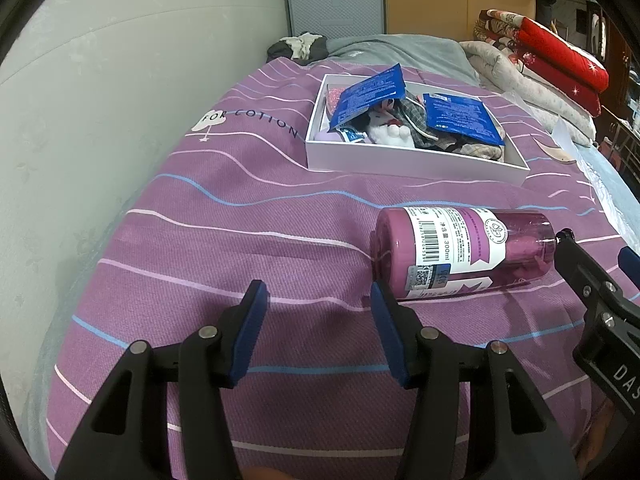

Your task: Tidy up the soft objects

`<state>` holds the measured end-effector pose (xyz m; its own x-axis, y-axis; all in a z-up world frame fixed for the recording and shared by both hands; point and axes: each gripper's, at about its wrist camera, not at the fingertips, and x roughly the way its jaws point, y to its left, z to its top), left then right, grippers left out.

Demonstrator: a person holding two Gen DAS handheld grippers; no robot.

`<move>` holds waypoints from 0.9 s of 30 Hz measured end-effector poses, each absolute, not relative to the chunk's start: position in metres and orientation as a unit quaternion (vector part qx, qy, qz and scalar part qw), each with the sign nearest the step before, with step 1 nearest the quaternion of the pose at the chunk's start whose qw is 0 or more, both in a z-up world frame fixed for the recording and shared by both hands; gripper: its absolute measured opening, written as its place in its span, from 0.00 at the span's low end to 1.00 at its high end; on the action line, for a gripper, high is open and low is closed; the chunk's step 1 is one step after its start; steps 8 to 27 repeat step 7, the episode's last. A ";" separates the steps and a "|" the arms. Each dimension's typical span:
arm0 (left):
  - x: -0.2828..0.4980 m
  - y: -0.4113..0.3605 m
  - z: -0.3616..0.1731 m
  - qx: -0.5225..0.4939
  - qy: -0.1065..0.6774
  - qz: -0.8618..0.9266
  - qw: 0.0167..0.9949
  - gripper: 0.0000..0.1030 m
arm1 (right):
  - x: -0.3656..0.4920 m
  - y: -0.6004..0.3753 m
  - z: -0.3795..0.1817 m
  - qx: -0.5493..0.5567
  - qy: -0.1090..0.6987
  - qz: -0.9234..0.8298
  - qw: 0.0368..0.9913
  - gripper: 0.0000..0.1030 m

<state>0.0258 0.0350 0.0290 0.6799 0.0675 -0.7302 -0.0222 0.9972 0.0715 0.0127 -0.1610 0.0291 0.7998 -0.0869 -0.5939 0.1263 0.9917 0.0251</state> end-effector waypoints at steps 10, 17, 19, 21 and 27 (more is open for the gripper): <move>0.020 0.038 0.042 0.005 0.383 -0.018 0.924 0.53 | 0.008 -0.164 0.035 0.046 0.312 -0.048 0.948 1.00; 0.020 0.038 0.042 0.005 0.383 -0.018 0.924 0.53 | 0.008 -0.164 0.035 0.046 0.312 -0.048 0.948 1.00; 0.020 0.038 0.042 0.005 0.383 -0.018 0.924 0.53 | 0.008 -0.164 0.035 0.046 0.312 -0.048 0.948 1.00; 0.020 0.038 0.042 0.005 0.383 -0.018 0.924 0.53 | 0.008 -0.164 0.035 0.046 0.312 -0.048 0.948 1.00; 0.020 0.038 0.042 0.005 0.383 -0.018 0.924 0.53 | 0.008 -0.164 0.035 0.046 0.312 -0.048 0.948 1.00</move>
